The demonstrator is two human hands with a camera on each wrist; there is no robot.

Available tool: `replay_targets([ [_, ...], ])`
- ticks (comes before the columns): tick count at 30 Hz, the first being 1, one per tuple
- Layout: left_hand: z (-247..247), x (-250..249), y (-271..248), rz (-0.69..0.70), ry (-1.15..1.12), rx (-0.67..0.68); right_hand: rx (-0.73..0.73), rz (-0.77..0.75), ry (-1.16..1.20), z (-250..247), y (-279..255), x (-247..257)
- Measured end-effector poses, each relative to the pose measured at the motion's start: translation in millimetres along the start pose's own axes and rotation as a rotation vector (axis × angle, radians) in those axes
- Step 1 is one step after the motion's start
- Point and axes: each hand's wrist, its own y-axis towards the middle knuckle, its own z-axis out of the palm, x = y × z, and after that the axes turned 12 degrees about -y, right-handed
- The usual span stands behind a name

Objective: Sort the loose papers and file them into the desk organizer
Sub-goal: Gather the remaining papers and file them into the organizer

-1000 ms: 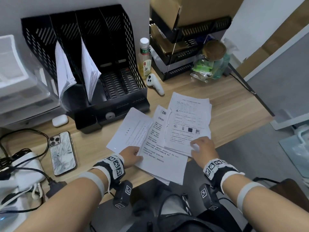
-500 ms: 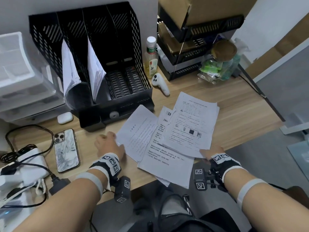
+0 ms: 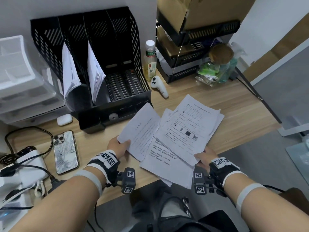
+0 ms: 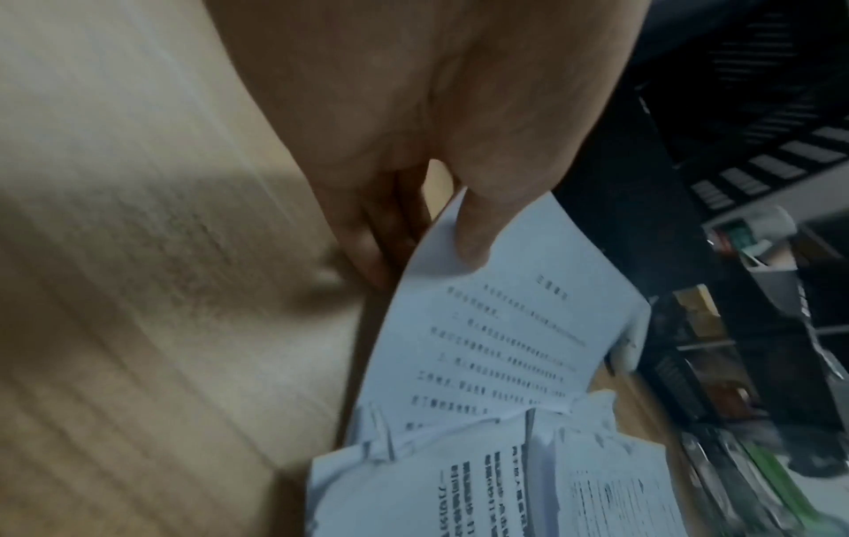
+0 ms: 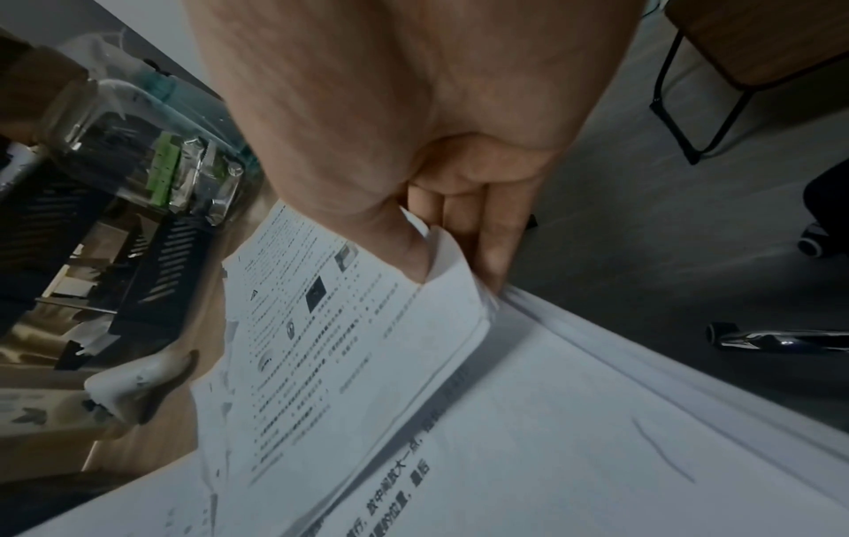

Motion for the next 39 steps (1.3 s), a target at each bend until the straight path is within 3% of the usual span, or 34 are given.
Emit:
replay_targets([
  [6, -15.8, -54.3, -11.0, 0.259, -0.183, 0.009, -0.045, -0.019, 0.041, -17.8, -11.6, 6.7],
  [12, -36.5, -121.8, -35.8, 0.462, -0.319, 0.059, -0.101, -0.140, 0.095, -35.2, -29.9, 18.2],
  [20, -35.3, -197.7, -70.0, 0.710, -0.423, 0.095, 0.002, -0.327, 0.186, -40.1, -57.9, 54.9],
  [27, -33.4, -237.9, -79.9, 0.750, -0.536, 0.097, -0.072, -0.604, 0.128, -54.8, -90.9, 117.5],
  [31, -31.0, -249.4, -87.6, 0.707, -0.607, 0.198, -0.073, -0.814, 0.097, -52.3, -118.6, 155.7],
  [35, -27.0, -249.3, -98.7, 0.607, -0.669, 0.261, -0.085, -0.843, 0.112, -42.5, -118.7, 177.5],
  [39, -32.8, -245.3, -100.8, 0.501, -0.724, 0.332, 0.019, -0.819, 0.035, -34.2, -111.8, 179.1],
])
